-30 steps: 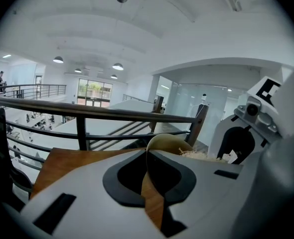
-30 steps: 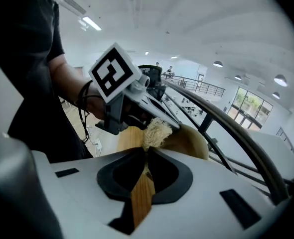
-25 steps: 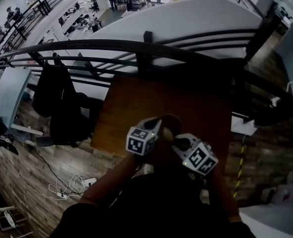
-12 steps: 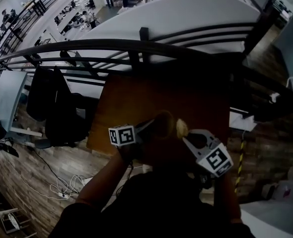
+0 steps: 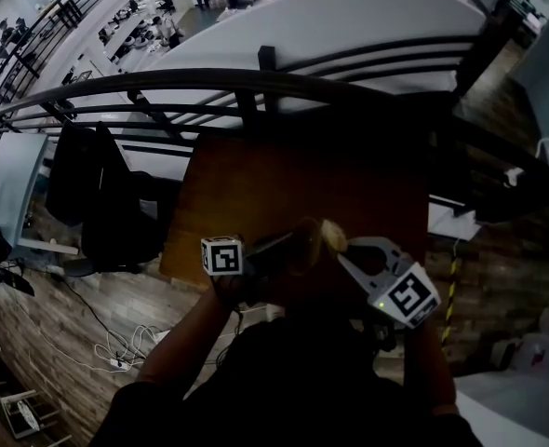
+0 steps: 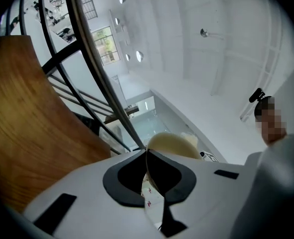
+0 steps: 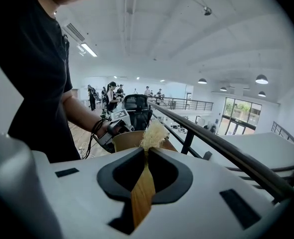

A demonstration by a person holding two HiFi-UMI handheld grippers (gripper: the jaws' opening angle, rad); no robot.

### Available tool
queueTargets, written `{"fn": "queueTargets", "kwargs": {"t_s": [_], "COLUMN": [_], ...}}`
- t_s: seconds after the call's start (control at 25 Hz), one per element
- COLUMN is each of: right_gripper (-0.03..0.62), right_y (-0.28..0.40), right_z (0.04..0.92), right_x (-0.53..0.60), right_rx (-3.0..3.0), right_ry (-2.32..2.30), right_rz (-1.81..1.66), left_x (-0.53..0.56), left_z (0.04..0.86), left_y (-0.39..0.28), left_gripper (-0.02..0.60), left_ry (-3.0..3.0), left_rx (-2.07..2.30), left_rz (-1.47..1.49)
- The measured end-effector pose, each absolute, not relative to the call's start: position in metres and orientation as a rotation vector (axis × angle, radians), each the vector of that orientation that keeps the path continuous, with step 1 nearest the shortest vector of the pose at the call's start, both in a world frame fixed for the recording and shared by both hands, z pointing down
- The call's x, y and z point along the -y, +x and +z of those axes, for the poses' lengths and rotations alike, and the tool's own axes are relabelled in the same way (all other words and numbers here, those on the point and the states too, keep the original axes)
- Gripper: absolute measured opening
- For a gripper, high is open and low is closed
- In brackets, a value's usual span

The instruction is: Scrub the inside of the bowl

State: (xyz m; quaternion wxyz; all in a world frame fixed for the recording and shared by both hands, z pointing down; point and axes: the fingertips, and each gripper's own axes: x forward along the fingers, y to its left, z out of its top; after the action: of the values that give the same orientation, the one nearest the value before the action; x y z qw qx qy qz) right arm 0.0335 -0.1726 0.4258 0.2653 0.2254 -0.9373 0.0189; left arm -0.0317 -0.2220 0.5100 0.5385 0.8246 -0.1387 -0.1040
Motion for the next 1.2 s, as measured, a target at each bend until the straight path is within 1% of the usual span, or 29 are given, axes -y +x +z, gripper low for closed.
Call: {"fn": "queueTargets", "kwargs": {"t_s": [0.24, 0.52, 0.88, 1.08, 1.2], "right_gripper": [0.037, 0.037, 0.037, 0.037, 0.037], "right_y": [0.027, 0.008, -0.026, -0.041, -0.040], "right_z": [0.416, 0.420, 0.423, 0.407, 0.391], "right_x": [0.171, 0.154, 0.119, 0.099, 0.098], "right_rx": [2.506, 2.559, 2.637, 2.699, 2.734], "right_ry": [0.497, 0.353, 0.209, 0.121, 0.146], "right_rz": [-0.045, -0.015, 0.058, 0.038, -0.017], "left_x": [0.201, 0.184, 0.212, 0.230, 0.230], "left_z": [0.475, 0.427, 0.402, 0.410, 0.416], "left_y": [-0.028, -0.021, -0.032, -0.041, -0.045], "left_gripper": [0.009, 0.009, 0.009, 0.009, 0.009], "left_ry": [2.041, 2.017, 1.934, 1.908, 1.876], "left_rx": [0.126, -0.104, -0.018, 0.098, 0.104], "left_rz": [-0.316, -0.499, -0.713, -0.733, -0.746]}}
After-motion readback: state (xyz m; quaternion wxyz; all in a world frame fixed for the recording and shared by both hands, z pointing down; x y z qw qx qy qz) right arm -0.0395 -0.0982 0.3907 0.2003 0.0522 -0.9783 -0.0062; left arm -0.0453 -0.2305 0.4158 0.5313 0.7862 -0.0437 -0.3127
